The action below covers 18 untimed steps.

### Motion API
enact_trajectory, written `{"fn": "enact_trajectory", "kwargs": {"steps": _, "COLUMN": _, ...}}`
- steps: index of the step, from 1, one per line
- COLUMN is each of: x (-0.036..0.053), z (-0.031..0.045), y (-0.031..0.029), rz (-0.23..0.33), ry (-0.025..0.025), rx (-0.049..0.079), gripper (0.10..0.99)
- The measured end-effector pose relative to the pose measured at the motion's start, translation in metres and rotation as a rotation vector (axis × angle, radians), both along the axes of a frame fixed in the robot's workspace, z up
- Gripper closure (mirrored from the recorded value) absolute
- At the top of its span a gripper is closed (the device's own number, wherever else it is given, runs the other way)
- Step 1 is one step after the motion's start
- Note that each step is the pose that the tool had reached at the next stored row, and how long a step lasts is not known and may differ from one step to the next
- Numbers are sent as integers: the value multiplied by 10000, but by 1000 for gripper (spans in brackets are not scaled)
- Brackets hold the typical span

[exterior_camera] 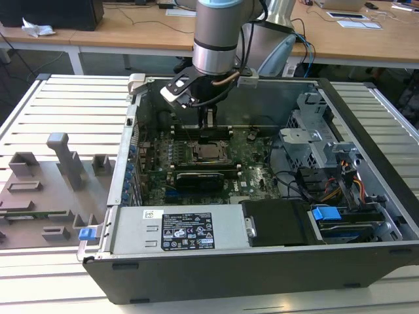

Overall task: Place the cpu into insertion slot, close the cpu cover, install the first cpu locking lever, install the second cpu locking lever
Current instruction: 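Close the cpu cover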

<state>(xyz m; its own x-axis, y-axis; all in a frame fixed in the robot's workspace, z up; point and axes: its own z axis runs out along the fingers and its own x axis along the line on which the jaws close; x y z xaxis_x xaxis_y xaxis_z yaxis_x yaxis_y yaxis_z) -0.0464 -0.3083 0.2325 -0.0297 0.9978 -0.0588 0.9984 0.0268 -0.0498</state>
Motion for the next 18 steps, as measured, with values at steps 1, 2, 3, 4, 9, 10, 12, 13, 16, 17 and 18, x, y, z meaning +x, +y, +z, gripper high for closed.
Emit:
{"fn": "enact_trajectory", "kwargs": {"steps": 1, "x": -7, "z": -15, "y": 0, "rz": 0, "ry": 0, "rx": 0, "gripper": 980}}
{"fn": "enact_trajectory", "kwargs": {"steps": 2, "x": -16, "z": -35, "y": 0, "rz": -1, "ry": 0, "rx": 1, "gripper": 980}}
{"fn": "enact_trajectory", "kwargs": {"steps": 3, "x": -26, "z": -57, "y": 0, "rz": -1, "ry": 0, "rx": 0, "gripper": 980}}
{"fn": "enact_trajectory", "kwargs": {"steps": 4, "x": -38, "z": -79, "y": 0, "rz": -2, "ry": 0, "rx": 0, "gripper": 980}}
{"fn": "enact_trajectory", "kwargs": {"steps": 9, "x": -125, "z": -177, "y": 0, "rz": -1, "ry": 0, "rx": 1, "gripper": 980}}
{"fn": "enact_trajectory", "kwargs": {"steps": 10, "x": -137, "z": -190, "y": 0, "rz": -2, "ry": 0, "rx": 1, "gripper": 980}}
{"fn": "enact_trajectory", "kwargs": {"steps": 12, "x": -150, "z": -211, "y": 0, "rz": -1, "ry": 0, "rx": 1, "gripper": 980}}
{"fn": "enact_trajectory", "kwargs": {"steps": 13, "x": -157, "z": -227, "y": 0, "rz": -1, "ry": 0, "rx": 0, "gripper": 980}}
{"fn": "enact_trajectory", "kwargs": {"steps": 16, "x": -160, "z": -248, "y": 0, "rz": 0, "ry": 0, "rx": 0, "gripper": 980}}
{"fn": "enact_trajectory", "kwargs": {"steps": 17, "x": -161, "z": -259, "y": 0, "rz": 0, "ry": 0, "rx": 1, "gripper": 980}}
{"fn": "enact_trajectory", "kwargs": {"steps": 18, "x": -161, "z": -264, "y": 0, "rz": -1, "ry": 2, "rx": -2, "gripper": 980}}
